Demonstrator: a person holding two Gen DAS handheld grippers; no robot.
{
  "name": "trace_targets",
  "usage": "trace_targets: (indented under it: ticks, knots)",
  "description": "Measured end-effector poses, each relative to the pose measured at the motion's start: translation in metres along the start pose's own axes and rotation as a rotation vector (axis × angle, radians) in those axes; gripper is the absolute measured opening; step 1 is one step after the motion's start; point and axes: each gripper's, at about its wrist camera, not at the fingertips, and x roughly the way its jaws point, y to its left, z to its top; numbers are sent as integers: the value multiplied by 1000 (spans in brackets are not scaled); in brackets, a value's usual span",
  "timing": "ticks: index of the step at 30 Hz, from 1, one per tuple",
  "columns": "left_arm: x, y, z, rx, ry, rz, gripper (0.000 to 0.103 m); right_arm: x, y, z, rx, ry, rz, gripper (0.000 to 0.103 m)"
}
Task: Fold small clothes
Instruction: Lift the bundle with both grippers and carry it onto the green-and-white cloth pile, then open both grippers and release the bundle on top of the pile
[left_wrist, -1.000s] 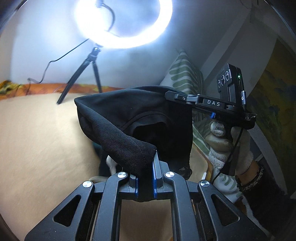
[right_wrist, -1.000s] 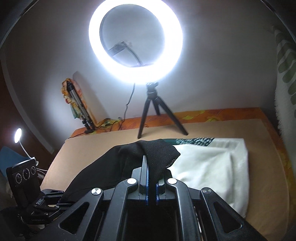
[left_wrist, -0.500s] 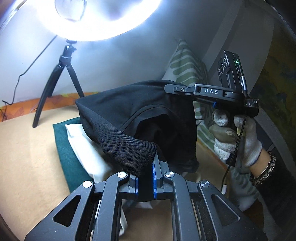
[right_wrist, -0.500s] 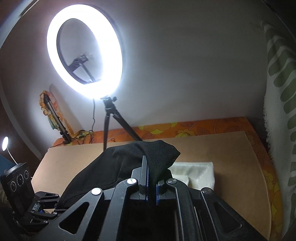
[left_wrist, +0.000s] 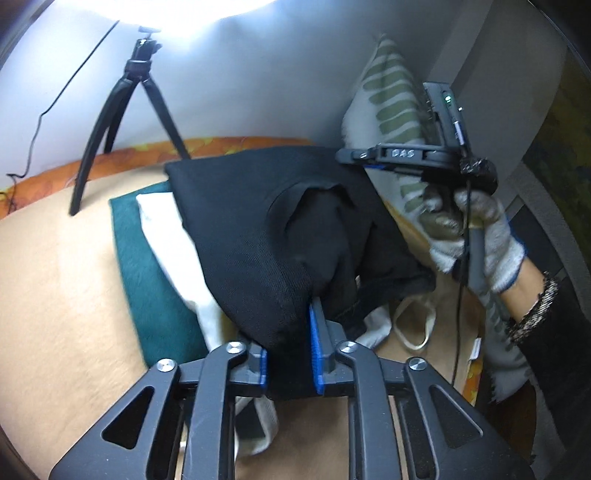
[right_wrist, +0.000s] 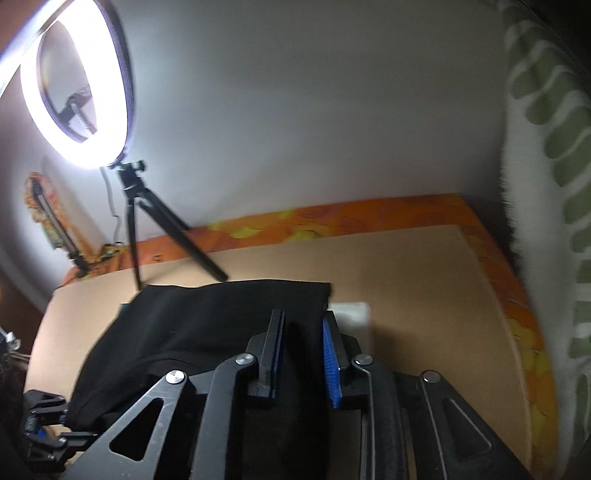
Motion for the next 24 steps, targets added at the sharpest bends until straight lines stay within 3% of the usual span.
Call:
trace_targets:
  ticks: [4,5,12,16,19,24]
  knots:
    - [-10,-4,-6,28,2,47,53,-12,-3,-5,5,-16,-48,38]
    - [-13,-5,-8,34,1,65,56,-14,-2,-5,4,-18,-61,42]
    - [-29,-5,-13,39,5,138,63,-45,4,-9,7,-66,-104,80]
    - [-42,-9,-16,43,-16,157,66,-61,17,-13,-8,-92,-126,86]
    - [-53,-13,-20,50,-30,170,70,-71,26,-19,-16,-98,-154,99]
    - [-69,-20,-27,54,-50,176,73,-87,44,-31,-36,-113,-172,103]
